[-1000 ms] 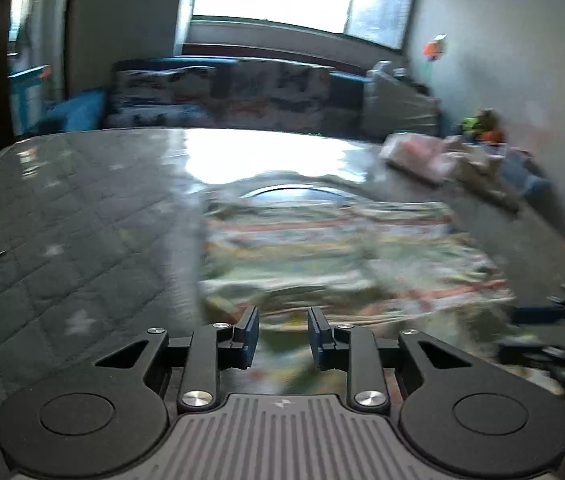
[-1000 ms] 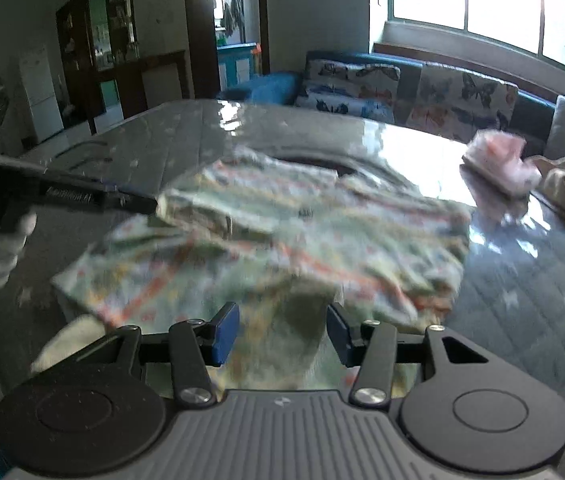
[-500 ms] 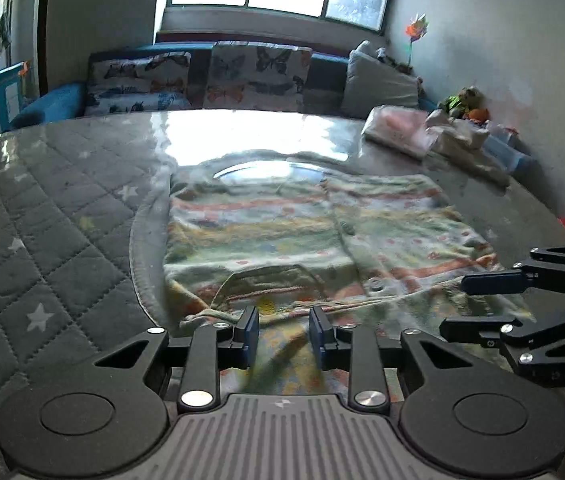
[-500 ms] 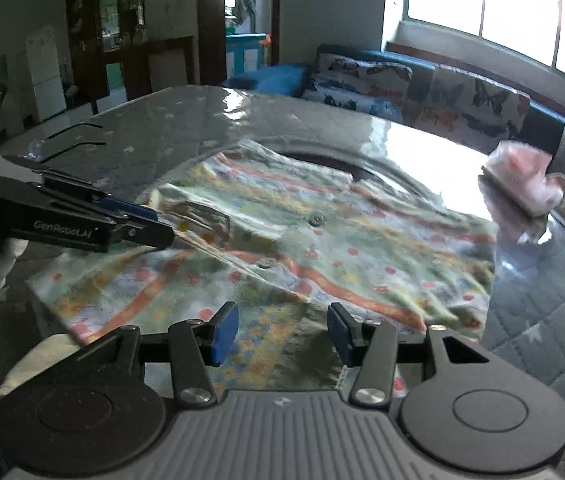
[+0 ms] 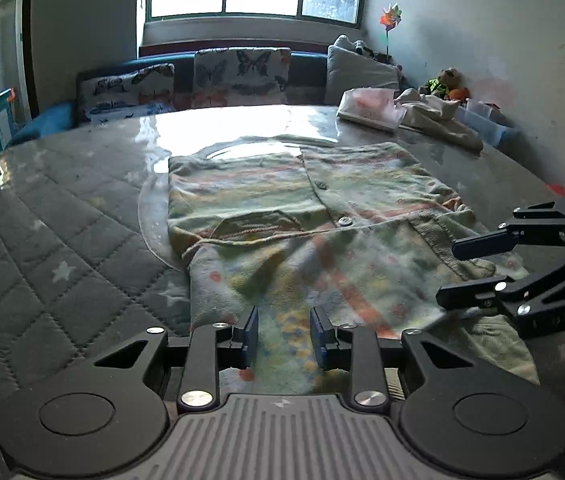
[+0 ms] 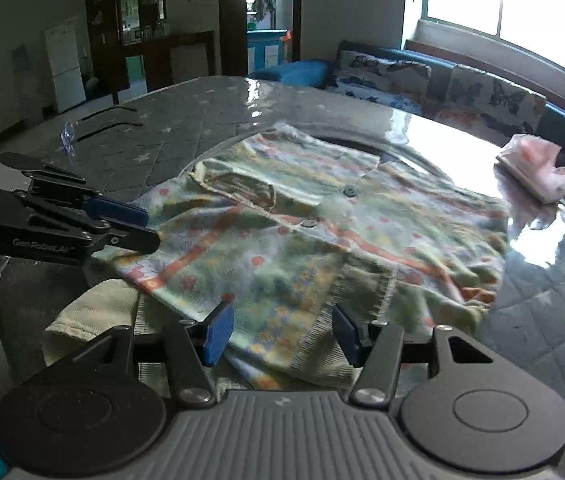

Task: Fold clothes
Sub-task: 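Grasp the shirt hem with the left gripper while the right gripper grasps the corduroy sleeve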

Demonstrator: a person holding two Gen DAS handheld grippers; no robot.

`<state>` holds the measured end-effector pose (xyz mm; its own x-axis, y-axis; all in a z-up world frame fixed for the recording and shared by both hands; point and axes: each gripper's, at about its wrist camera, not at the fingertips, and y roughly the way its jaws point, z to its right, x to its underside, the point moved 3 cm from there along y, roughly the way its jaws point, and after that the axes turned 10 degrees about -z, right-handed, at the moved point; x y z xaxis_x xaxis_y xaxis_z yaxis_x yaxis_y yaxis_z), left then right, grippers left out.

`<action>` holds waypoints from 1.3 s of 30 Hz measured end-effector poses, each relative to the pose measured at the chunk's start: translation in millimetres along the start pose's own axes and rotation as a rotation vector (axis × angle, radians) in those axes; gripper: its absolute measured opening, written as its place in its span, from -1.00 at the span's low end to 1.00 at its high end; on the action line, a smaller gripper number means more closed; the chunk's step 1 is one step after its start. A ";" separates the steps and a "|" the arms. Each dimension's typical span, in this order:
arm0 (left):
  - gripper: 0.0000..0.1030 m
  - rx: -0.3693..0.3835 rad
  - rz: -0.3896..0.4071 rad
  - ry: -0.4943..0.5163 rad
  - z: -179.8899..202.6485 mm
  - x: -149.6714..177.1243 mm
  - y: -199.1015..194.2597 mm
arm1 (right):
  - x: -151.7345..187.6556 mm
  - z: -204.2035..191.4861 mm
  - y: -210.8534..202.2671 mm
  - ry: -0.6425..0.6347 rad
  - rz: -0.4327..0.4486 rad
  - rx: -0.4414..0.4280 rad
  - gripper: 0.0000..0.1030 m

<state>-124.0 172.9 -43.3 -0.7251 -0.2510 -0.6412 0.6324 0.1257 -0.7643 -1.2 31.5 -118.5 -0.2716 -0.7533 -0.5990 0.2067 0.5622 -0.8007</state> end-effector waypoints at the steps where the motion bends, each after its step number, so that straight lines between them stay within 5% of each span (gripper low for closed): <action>1: -0.40 -0.003 0.004 0.004 0.8 0.5 -2.3 | 1.2 0.4 -4.1 0.001 0.008 0.002 0.08; 15: -0.26 0.011 0.027 -0.010 4.8 3.7 -23.5 | 12.5 3.1 -7.8 0.027 0.014 0.012 0.23; 20: -0.25 0.023 -0.049 0.039 21.7 10.9 -14.2 | 18.0 2.3 -6.4 0.027 0.009 0.021 0.30; 26: 0.09 0.043 -0.041 0.015 30.1 9.0 -37.0 | 20.1 4.8 -26.7 0.001 0.032 0.060 0.51; 29: 0.10 0.065 -0.083 -0.010 34.9 12.6 -38.6 | 26.2 6.4 -31.7 -0.010 0.023 0.080 0.57; 34: 0.06 0.137 -0.199 -0.108 35.7 22.3 -30.0 | 41.7 5.5 -41.3 -0.047 0.003 0.113 0.62; 39: -0.42 0.196 -0.251 -0.149 37.8 26.3 -25.0 | 57.8 -0.2 -49.9 -0.110 -0.014 0.140 0.63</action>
<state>-148.6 127.0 -38.4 -0.8262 -0.3895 -0.4071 0.4902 -0.1410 -0.8601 -27.4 -40.1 -113.2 -0.1723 -0.7977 -0.5780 0.3350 0.5043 -0.7959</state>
